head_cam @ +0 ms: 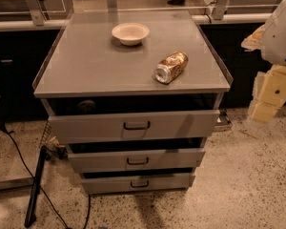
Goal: Open bottom drawer
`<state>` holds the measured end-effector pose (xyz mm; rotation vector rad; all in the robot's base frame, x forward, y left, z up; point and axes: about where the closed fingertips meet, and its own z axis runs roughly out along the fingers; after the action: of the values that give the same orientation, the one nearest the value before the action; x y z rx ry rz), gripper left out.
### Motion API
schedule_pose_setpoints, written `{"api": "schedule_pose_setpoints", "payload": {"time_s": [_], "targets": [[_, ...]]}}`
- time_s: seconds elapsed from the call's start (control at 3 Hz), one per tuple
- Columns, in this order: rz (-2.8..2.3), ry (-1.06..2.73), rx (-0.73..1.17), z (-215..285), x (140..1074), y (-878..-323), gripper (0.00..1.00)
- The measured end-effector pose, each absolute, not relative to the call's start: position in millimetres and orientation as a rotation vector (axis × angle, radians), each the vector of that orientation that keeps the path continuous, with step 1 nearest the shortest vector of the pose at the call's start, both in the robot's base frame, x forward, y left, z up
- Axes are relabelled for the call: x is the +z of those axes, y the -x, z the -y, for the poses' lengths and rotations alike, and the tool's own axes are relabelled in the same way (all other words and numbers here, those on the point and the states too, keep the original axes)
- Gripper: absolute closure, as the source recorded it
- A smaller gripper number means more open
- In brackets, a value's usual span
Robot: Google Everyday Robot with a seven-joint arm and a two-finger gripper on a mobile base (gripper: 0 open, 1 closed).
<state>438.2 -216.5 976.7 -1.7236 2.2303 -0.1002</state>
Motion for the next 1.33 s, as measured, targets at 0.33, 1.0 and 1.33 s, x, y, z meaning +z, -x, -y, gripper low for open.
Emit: {"api": "schedule_pose_setpoints", "payload": {"time_s": [0.33,1.0,1.33], "targets": [[-2.23,1.724,-0.1,216,977,-438,0.0],[-2.192,1.714,-0.068,205,934,-430,0.0],[-2.18,1.7,-0.021,197,881,-425,0.0]]}}
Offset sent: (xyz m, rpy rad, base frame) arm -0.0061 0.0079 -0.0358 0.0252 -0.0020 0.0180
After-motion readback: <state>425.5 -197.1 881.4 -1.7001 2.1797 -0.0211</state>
